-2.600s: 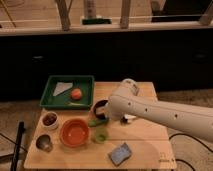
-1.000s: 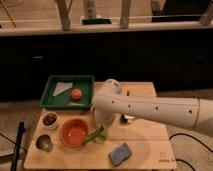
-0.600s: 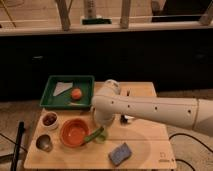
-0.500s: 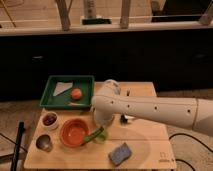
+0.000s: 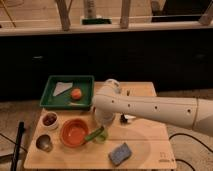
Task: Place pepper in plastic cup
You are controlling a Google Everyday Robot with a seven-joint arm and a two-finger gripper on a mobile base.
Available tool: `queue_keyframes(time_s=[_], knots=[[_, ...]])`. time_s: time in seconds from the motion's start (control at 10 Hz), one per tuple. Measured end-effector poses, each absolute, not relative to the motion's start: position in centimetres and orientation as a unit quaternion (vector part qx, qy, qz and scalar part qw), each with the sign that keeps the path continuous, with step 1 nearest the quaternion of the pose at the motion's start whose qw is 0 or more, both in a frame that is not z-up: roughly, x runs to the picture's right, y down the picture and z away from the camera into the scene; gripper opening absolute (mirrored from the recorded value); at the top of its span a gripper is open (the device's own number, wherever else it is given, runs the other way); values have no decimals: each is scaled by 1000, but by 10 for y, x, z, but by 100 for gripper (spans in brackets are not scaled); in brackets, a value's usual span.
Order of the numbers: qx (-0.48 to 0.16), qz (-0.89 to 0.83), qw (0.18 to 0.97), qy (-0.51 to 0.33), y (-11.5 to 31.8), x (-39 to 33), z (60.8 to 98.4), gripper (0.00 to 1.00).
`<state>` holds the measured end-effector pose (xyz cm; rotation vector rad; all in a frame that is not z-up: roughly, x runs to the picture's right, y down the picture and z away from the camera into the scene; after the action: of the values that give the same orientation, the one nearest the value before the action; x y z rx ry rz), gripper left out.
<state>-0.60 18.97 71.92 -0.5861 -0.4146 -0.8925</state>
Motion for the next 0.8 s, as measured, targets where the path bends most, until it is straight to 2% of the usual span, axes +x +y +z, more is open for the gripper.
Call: queue_keyframes(time_s=[0.2, 0.8], knots=[[-277, -423, 840, -197, 190, -4, 720, 80], [-277, -428, 836, -202, 189, -3, 719, 80]])
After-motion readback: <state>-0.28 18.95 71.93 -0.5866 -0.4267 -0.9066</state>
